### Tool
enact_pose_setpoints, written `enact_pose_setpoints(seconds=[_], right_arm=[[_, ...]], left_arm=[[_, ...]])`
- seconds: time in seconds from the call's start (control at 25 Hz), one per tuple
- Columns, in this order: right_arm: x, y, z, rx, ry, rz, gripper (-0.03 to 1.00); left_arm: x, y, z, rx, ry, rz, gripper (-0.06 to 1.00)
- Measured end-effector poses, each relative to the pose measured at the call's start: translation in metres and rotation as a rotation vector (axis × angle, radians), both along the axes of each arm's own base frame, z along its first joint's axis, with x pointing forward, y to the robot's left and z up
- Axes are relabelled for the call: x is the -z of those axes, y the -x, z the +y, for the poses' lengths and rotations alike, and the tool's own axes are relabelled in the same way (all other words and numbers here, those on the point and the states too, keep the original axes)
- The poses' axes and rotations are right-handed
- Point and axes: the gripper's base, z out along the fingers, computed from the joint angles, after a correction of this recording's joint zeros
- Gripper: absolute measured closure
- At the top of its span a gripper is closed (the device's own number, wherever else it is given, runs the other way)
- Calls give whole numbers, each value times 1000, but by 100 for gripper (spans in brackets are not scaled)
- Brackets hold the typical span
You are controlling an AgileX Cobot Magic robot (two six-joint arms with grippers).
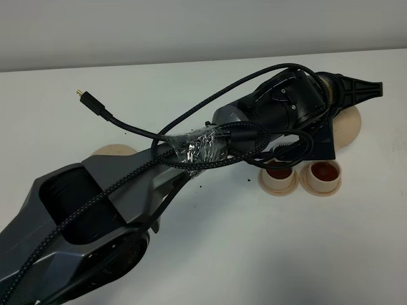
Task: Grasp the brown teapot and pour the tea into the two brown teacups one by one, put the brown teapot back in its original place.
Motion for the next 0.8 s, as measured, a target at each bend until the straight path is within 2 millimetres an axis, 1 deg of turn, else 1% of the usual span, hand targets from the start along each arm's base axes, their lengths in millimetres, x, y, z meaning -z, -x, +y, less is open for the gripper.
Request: enact_pose_setpoints(seconds=[0.44,0.64,0.8], right_arm=[[0,0,0,0,0,0,65],[0,0,0,0,0,0,65],[0,0,0,0,0,0,65]], left_arm=[[0,0,0,-7,0,5,79],[3,1,4,-72,3,54,79],[4,0,6,-130,42,92,79]])
